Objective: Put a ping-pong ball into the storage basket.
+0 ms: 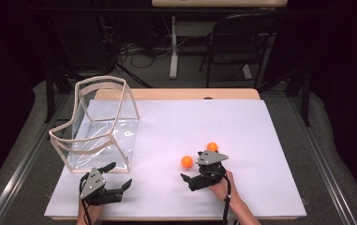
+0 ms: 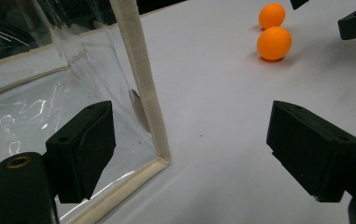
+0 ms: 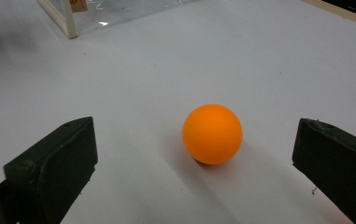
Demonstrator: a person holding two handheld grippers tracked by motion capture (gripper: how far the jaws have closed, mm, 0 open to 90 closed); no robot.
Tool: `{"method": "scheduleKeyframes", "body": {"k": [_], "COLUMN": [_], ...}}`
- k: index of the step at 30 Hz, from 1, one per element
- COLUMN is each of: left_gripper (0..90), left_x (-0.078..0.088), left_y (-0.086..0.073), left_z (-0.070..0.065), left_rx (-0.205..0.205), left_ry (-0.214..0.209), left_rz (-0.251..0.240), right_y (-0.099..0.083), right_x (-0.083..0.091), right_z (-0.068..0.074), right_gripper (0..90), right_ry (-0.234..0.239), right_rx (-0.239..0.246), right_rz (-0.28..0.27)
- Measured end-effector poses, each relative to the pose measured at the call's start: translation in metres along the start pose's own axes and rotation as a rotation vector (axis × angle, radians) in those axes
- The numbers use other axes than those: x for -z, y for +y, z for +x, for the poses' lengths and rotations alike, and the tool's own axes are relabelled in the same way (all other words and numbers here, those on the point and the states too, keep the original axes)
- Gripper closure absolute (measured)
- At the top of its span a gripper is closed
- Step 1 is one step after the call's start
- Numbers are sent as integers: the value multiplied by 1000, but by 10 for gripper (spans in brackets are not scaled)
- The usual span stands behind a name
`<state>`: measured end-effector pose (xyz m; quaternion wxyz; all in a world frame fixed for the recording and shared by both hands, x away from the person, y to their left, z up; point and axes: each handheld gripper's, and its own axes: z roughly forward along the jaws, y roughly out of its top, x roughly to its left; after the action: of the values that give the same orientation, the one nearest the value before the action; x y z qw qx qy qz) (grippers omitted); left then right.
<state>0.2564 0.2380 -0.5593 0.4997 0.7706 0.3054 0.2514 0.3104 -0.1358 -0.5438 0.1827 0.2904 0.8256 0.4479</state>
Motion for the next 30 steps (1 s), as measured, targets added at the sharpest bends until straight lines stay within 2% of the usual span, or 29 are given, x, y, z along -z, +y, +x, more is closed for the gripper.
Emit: {"method": "scheduleKeyframes", "body": {"k": [18, 22, 26, 30], "left_gripper": [157, 157, 157, 157], "left_x": [1, 0, 0, 0], "left_y": [0, 0, 0, 0], "left_z": [0, 1, 1, 1], "left_rx": [9, 7, 8, 8], "left_ry": [2, 0, -1, -2], "left_rz": [-5, -4, -4, -5], "right_y": [6, 6, 7, 6], "right_x": [-17, -21, -25, -27], "right_z": [-1, -2, -4, -4], "right_gripper": [0, 4, 95, 143], "right_ry": [1, 0, -14, -27], "right_rx": [-6, -19, -37, -45], "right_rz": [43, 48, 64, 77]}}
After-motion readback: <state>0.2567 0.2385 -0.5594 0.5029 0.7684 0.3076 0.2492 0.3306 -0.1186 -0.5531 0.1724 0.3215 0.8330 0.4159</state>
